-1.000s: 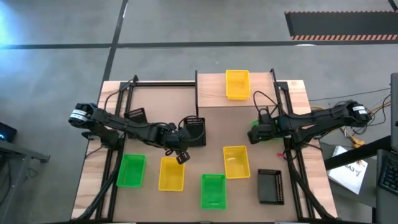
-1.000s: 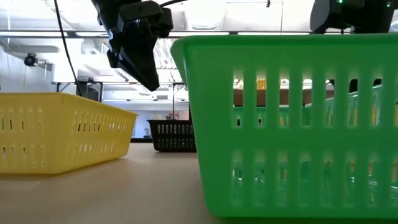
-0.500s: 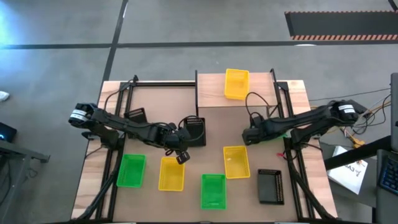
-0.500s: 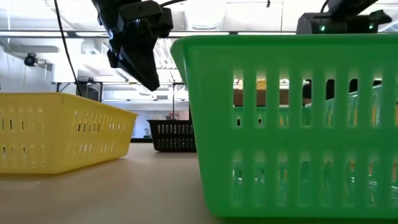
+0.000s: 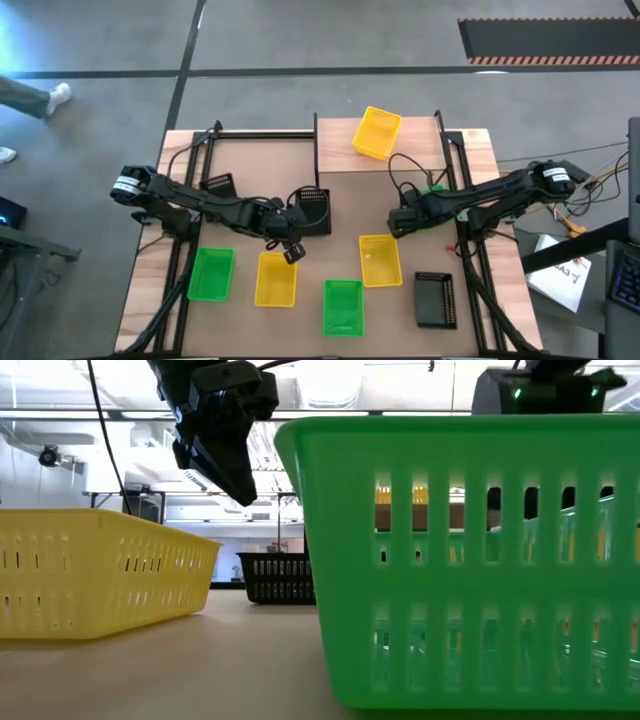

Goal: Stack baskets on shelf by color
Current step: Put the top green bin on the shelf

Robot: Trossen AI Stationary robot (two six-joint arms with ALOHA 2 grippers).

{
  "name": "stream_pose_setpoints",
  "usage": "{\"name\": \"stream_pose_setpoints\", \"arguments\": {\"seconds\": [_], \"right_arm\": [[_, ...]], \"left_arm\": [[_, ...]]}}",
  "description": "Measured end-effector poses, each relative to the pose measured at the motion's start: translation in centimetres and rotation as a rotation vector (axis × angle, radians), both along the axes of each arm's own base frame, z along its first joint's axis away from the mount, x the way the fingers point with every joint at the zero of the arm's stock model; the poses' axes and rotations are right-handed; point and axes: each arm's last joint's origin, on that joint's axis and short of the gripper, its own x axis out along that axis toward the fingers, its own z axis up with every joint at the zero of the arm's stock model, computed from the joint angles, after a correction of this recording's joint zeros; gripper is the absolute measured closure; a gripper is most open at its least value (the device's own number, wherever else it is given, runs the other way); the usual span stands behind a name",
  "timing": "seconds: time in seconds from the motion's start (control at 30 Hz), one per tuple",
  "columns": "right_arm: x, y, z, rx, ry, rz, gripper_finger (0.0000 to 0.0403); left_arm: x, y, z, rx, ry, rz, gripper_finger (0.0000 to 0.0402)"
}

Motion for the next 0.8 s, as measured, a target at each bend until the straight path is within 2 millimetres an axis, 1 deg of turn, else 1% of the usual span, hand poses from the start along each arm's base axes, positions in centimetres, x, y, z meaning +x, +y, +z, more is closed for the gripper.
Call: {"name": "stream_pose_setpoints", "arguments": {"seconds": [0.1,0.2,0.37,0.53,0.7,0.73,0.8], "right_arm": [[-0.4,1.1,1.5,0.05,-0.011,0.056,0.0394],[-0.7,2.2,3.6,0.095,-0.032,0.153,0.0394],[-0.7,3.7,8.6,0.229,-0.142,0.417,0.0394],[-1.0,4.5,14.3,0.314,-0.287,0.712,0.0394],[-1.9,4.4,20.5,0.234,-0.459,0.973,0.0394],[-2.2,4.3,21.5,0.196,-0.47,1.01,0.0394],[-3.0,3.7,23.2,0.091,-0.436,1.073,0.0394]], "left_arm": [[0.0,0.0,0.0,0.0,0.0,0.0,0.0327],[0.0,0.0,0.0,0.0,0.0,0.0,0.0327],[0.1,0.0,0.1,-0.002,-0.015,-0.001,0.0327],[0.2,0.0,0.1,-0.004,-0.023,0.0,0.0327],[0.2,0.0,0.1,-0.004,-0.026,0.001,0.0327],[0.2,0.0,0.1,-0.003,-0.028,0.002,0.0327],[0.3,0.0,0.2,-0.001,-0.04,0.004,0.0327]]}}
